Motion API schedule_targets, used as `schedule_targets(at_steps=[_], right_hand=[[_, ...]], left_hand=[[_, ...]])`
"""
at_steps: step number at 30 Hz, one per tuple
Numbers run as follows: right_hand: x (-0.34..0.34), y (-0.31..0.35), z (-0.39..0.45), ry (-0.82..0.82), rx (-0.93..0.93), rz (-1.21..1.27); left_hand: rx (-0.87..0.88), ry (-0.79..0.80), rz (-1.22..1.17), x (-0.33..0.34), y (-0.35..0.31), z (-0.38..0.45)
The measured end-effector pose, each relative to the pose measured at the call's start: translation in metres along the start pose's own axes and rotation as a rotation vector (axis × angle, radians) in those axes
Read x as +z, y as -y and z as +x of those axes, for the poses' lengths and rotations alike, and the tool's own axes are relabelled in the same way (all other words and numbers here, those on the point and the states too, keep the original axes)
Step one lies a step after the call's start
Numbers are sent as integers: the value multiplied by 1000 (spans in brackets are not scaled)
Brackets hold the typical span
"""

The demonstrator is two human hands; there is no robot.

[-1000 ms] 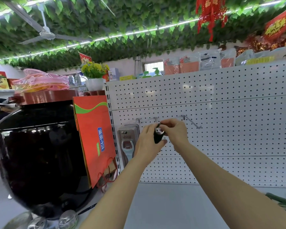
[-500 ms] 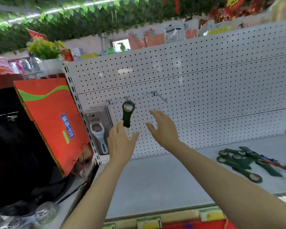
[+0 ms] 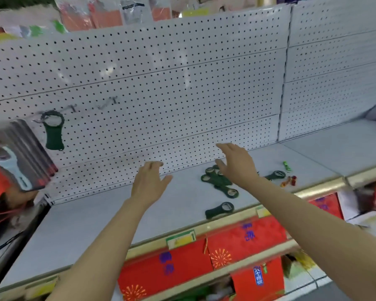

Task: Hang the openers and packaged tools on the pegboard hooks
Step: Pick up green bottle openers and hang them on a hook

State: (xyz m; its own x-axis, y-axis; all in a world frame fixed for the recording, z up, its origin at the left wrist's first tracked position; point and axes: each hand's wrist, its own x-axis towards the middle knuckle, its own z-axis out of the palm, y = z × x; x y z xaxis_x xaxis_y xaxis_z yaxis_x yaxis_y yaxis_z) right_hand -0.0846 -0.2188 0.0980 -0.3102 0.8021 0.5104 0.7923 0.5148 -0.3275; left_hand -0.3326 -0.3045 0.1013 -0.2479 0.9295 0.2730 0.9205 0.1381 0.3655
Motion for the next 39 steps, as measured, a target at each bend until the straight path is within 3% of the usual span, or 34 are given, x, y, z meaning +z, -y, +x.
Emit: schedule_targets(at_steps=[6,13,22,27,34,39], right_hand=[[-21,-124,-29,64,136,-70],[-4,-207,-39,118,274,-78],[20,-298,-4,352,389,-123],[39,-320,32,520,366,-60],[69,-338,69,826,170,-110],[69,-348,80,787,64,-102]], left_hand=[[112,387,60,93,-67,4],[117,672,124,161,-89,37],[158,847,149,201,-84,87],[135,957,189,205,-90,105],[-12,899,144,203,-94,106],[-225,657,-68,200,-99,82]])
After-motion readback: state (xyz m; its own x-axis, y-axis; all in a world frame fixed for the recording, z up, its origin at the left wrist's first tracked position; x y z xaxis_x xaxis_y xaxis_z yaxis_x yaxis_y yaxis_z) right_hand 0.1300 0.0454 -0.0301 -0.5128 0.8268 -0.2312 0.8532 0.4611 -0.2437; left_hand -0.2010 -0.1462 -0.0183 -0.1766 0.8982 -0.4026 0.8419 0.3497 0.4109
